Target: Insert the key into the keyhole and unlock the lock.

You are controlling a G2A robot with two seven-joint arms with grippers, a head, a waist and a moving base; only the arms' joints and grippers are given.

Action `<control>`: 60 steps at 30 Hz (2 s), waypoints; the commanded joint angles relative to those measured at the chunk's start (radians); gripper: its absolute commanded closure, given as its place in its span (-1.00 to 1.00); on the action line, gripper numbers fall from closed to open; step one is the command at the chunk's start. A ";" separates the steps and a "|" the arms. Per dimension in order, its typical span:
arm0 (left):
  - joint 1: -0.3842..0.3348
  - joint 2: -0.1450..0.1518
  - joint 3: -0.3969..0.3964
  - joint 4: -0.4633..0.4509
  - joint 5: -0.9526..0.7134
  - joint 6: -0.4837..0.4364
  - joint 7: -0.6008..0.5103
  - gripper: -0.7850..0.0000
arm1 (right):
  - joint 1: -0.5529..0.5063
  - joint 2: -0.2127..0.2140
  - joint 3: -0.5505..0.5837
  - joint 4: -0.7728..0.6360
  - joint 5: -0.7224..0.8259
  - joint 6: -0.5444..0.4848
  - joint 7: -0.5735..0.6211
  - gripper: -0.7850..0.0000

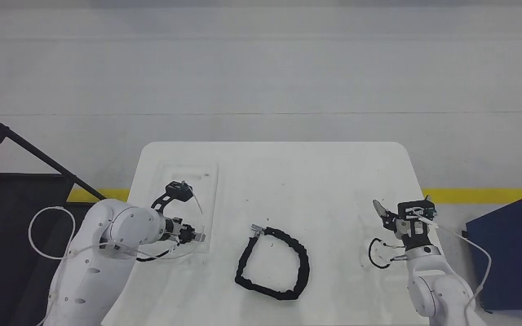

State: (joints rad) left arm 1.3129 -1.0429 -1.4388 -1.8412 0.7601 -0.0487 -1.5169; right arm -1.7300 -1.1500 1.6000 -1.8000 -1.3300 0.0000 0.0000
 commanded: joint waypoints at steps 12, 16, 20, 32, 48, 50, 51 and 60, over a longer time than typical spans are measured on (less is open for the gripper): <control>-0.019 0.010 0.015 0.031 -0.010 0.013 0.009 0.08 | 0.000 0.000 0.000 0.000 0.000 0.000 0.000 -1.00; -0.021 0.013 0.019 0.031 -0.011 0.017 0.008 0.13 | 0.000 0.000 0.000 0.000 0.000 0.000 0.000 -1.00; -0.021 0.017 0.022 0.033 -0.014 0.018 0.012 0.04 | 0.000 0.000 0.000 0.000 0.000 0.000 0.000 -1.00; -0.019 0.026 0.035 0.035 -0.013 0.028 0.007 0.25 | 0.000 0.000 0.000 0.000 0.000 0.000 0.000 -1.00; -0.027 0.037 0.052 0.039 -0.030 0.035 0.032 0.29 | 0.000 0.000 0.000 0.000 0.000 0.000 0.000 -1.00; -0.028 0.038 0.055 0.041 -0.026 0.037 0.035 0.36 | 0.000 0.000 0.000 0.000 0.000 0.000 0.000 -1.00; -0.029 0.038 0.056 0.042 -0.027 0.039 0.037 0.39 | 0.000 0.000 0.000 0.000 0.000 0.000 0.000 -1.00; -0.032 0.045 0.058 0.038 -0.012 0.058 0.046 1.00 | 0.000 0.000 0.000 0.000 0.000 0.000 0.000 -1.00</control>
State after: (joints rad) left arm 1.2807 -0.9989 -1.3808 -1.8016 0.7434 0.0074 -1.4698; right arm -1.7300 -1.1500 1.6000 -1.8000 -1.3300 0.0000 0.0000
